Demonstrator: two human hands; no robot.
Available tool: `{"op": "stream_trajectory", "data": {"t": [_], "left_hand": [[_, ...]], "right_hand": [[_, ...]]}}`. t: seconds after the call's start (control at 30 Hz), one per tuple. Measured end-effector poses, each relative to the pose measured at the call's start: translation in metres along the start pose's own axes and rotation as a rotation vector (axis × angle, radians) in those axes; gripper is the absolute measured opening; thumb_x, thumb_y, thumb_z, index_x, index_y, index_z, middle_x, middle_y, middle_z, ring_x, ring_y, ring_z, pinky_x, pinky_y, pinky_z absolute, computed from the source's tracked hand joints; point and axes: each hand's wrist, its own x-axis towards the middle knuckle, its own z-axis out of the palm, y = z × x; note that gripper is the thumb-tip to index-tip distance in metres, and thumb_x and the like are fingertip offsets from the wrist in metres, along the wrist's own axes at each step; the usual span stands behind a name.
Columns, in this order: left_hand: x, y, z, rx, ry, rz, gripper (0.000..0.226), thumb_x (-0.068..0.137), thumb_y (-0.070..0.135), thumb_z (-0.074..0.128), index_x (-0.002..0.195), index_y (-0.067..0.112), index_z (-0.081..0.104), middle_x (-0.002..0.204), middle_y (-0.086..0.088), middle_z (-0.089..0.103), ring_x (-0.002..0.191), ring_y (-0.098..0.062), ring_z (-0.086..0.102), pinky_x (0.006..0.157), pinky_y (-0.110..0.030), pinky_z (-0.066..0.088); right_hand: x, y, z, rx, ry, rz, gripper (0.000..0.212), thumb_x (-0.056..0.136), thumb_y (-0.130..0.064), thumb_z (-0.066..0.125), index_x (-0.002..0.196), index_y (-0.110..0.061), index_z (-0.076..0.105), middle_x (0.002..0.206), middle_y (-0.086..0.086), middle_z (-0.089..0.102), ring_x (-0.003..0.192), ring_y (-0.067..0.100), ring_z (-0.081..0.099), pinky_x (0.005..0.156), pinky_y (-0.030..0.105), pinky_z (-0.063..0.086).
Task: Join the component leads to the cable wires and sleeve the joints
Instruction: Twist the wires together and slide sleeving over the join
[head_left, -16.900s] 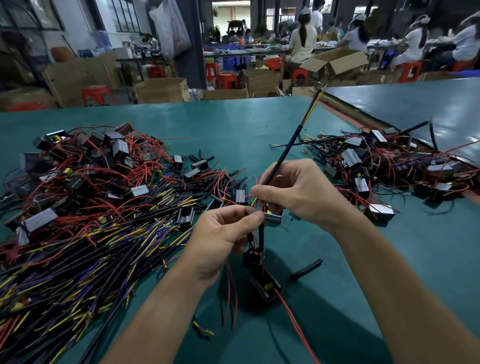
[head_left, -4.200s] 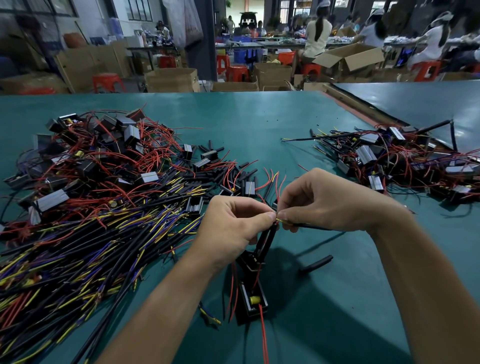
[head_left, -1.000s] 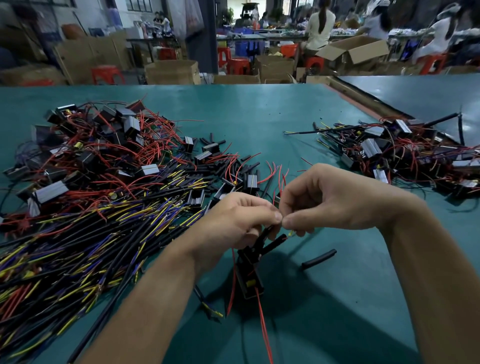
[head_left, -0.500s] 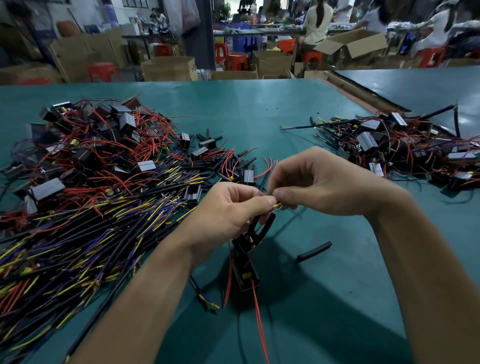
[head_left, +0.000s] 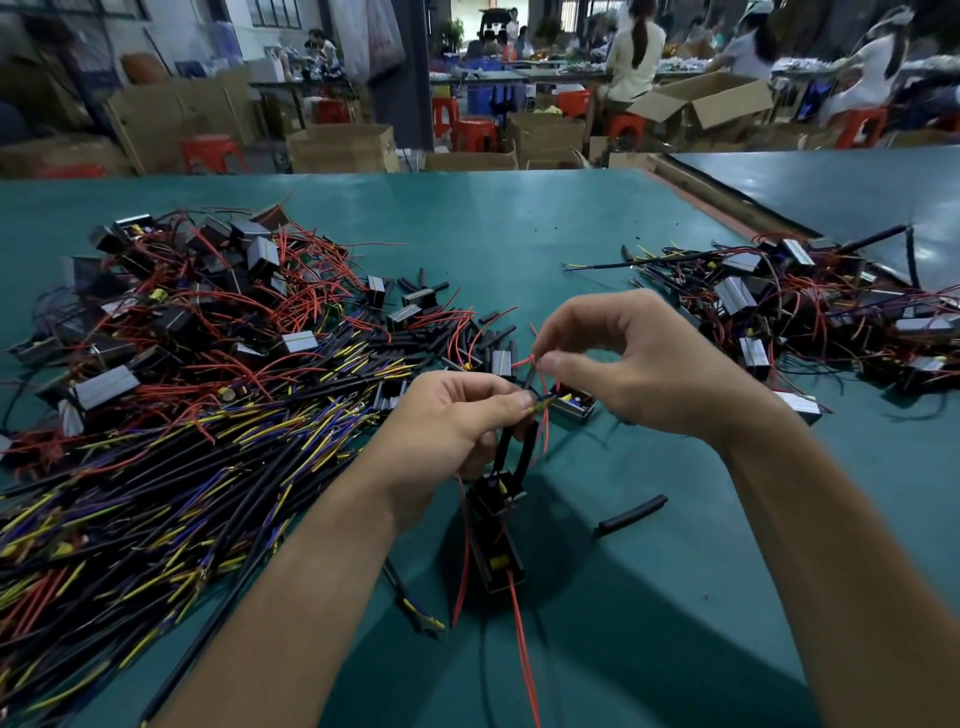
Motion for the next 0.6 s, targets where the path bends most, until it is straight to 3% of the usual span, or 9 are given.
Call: {"op": "stream_trajectory", "data": {"t": [0.07,0.13,0.23,0.33,0.47,0.6], "left_hand": [[0.002,-0.002,-0.002,-0.035,0.032,-0.025,0.021,0.092,0.01,0.058,0.073,0.01,0.066,0.043,0.009,0.041,0.037,-0.005,0.025,0.041,-0.017,0.017],[0.002,-0.002,-0.003,-0.056,0.064,-0.036,0.018,0.091,0.01,0.06,0.074,0.009,0.065,0.043,0.009,0.043,0.037,-0.005,0.025,0.041,-0.018,0.018],[0.003,-0.002,-0.004,-0.083,0.07,-0.037,0.015,0.092,0.009,0.058,0.078,0.007,0.063,0.04,0.008,0.048,0.035,-0.003,0.028,0.04,-0.015,0.019],[0.004,-0.004,-0.003,-0.106,0.061,-0.037,0.015,0.091,0.01,0.059,0.076,0.008,0.064,0.043,0.007,0.051,0.034,-0.002,0.029,0.038,-0.015,0.021],[0.005,-0.006,-0.003,-0.074,0.039,-0.011,0.014,0.072,0.027,0.07,0.069,0.013,0.07,0.063,-0.009,0.052,0.039,-0.006,0.031,0.04,-0.017,0.022],[0.004,-0.004,-0.004,-0.07,0.016,0.001,0.017,0.068,0.031,0.07,0.068,0.014,0.07,0.069,-0.014,0.047,0.047,-0.011,0.026,0.043,-0.021,0.019]], "right_hand": [[0.001,-0.001,-0.001,0.078,0.127,0.022,0.012,0.089,-0.004,0.068,0.077,-0.004,0.068,0.068,0.007,0.068,0.054,0.017,0.054,0.054,0.023,0.047],[0.0,-0.001,-0.008,0.147,0.117,0.099,0.029,0.091,-0.015,0.067,0.064,-0.007,0.064,0.057,0.006,0.06,0.045,0.015,0.043,0.043,0.024,0.034],[-0.004,-0.002,-0.013,0.176,-0.221,0.331,0.045,0.089,-0.043,0.057,0.061,-0.009,0.067,0.055,0.01,0.062,0.04,0.016,0.045,0.041,0.022,0.036],[-0.003,0.0,-0.003,0.118,-0.425,0.563,0.06,0.099,-0.049,0.04,0.083,0.0,0.069,0.064,0.014,0.068,0.04,0.017,0.051,0.044,0.023,0.044],[0.003,0.005,0.012,0.163,-0.305,0.571,0.047,0.1,-0.045,0.044,0.087,-0.006,0.066,0.069,0.011,0.07,0.048,0.018,0.053,0.046,0.023,0.046],[0.005,0.011,0.011,0.394,-0.177,0.431,0.033,0.092,-0.024,0.063,0.098,0.008,0.061,0.063,0.001,0.06,0.054,0.012,0.048,0.047,0.018,0.041]]}}
